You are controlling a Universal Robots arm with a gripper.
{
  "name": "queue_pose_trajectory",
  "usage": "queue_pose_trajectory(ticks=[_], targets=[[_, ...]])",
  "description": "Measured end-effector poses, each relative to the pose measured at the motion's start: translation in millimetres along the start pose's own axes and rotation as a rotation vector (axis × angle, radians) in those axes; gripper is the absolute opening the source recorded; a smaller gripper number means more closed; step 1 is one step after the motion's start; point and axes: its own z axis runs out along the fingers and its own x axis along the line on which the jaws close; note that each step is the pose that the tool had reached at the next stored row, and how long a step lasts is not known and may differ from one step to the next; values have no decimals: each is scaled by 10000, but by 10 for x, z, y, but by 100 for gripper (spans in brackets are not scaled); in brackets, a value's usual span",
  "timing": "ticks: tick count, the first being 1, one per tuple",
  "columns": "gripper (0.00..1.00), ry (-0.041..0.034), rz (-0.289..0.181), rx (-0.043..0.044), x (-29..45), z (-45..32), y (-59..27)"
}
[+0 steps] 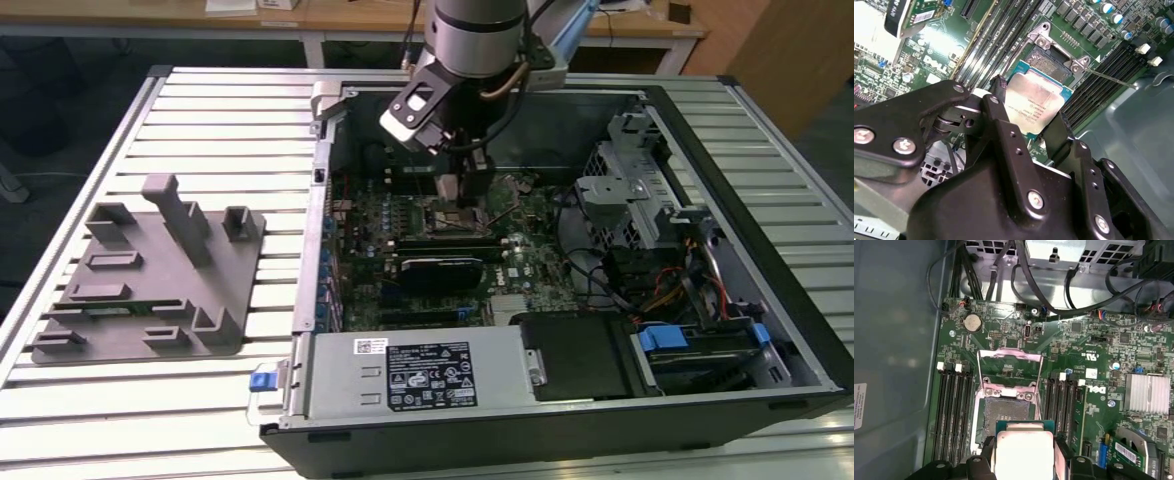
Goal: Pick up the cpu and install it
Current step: 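Place the cpu into insertion slot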
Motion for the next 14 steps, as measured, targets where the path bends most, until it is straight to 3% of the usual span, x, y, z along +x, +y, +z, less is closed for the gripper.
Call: queue_pose_trajectory(ticks=[10, 14], targets=[[54, -12, 7, 1, 67, 154, -3], [54, -74, 11, 6, 84, 211, -4]])
